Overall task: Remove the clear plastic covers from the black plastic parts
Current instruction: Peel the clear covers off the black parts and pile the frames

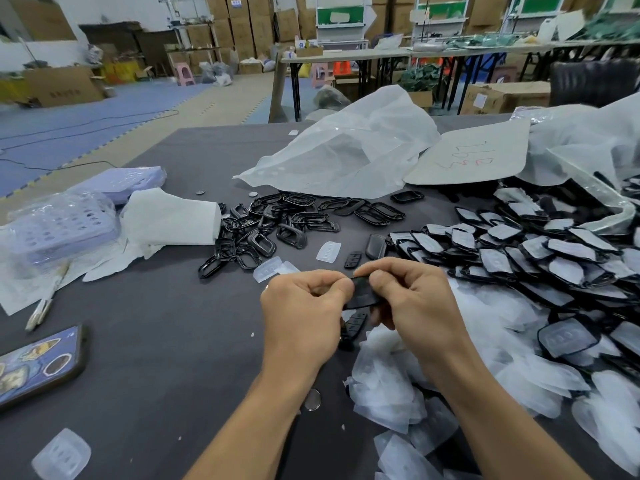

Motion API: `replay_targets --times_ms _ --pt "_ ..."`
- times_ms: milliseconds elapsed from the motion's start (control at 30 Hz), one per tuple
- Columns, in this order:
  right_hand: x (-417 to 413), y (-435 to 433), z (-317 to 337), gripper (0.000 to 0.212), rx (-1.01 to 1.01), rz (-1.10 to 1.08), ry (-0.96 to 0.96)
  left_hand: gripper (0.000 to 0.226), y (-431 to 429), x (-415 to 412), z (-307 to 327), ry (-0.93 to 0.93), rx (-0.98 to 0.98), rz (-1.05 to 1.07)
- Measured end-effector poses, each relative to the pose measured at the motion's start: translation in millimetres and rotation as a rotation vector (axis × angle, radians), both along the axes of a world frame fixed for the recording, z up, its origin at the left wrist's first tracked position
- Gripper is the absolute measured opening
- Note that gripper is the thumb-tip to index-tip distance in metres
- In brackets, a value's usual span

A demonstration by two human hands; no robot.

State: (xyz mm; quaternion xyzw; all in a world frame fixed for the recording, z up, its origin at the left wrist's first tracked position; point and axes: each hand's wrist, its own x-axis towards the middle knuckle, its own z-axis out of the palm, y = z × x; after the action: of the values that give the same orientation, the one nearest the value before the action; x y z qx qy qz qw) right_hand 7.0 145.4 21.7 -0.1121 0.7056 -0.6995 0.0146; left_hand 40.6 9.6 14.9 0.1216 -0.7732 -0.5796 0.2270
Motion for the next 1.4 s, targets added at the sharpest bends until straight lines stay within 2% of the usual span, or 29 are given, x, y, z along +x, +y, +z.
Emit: replay_targets --times_ms 100,233,300,400,500,633,800,933,1000,1100,1167,1267,1400 --pt "1.1 2.4 2.1 0.030 -0.057 0.027 -0.047 0.021 -3.8 -1.1 0.3 -0.045 0.083 -0.026" --pt "-0.7 3.3 3.5 0.031 -0.096 -0.020 -0.076 0.017 -8.4 -0.4 4.3 -0.154 0.357 -0.206" --pt "-2.6 4.5 3.9 0.031 -0.115 -0.051 -0.084 0.017 -10.4 -0.3 6.2 -0.185 0.424 -0.273" --pt "-3.5 5.2 3.3 0.032 -0.130 -0.057 -0.087 0.023 -9.7 1.2 6.9 -0.181 0.391 -0.330" --pt "-1.9 4.2 2.9 0.034 -0.131 -0.036 -0.096 0.029 -6.7 1.7 6.1 -0.164 0.319 -0.289" --pt "-2.2 5.1 3.3 0.039 -0.183 0.005 -0.144 0.025 -6.2 -1.4 4.1 -0.151 0.379 -0.211" --pt "-0.1 1.8 0.8 0.023 -0.134 -0.028 -0.085 0.028 -6.2 -2.5 2.0 -0.126 0.411 -0.144" --pt "-1.3 1.4 -1.2 0.024 -0.106 -0.073 -0.095 0.035 -4.6 -2.4 0.2 -0.091 0.401 -0.139" --pt "-1.5 2.6 -3.4 0.027 -0.027 -0.124 -0.056 0.033 -1.8 -2.2 -1.3 -0.077 0.389 -0.139" --pt "3.8 9.4 -2.2 0.024 0.331 -0.180 0.166 0.038 -1.3 -1.6 -1.7 -0.077 0.371 -0.127" --pt "7.9 14.8 1.7 0.041 0.511 -0.115 0.260 0.042 -3.0 -1.8 0.4 -0.099 0.357 -0.146" --pt "5.7 18.4 6.2 0.047 0.575 -0.099 0.289 0.040 -6.0 -3.7 -0.1 -0.132 0.341 -0.194" --pt "-3.5 30.1 15.2 0.041 0.653 -0.120 0.243 0.016 -11.2 -6.7 -0.7 -0.114 0.336 -0.164"
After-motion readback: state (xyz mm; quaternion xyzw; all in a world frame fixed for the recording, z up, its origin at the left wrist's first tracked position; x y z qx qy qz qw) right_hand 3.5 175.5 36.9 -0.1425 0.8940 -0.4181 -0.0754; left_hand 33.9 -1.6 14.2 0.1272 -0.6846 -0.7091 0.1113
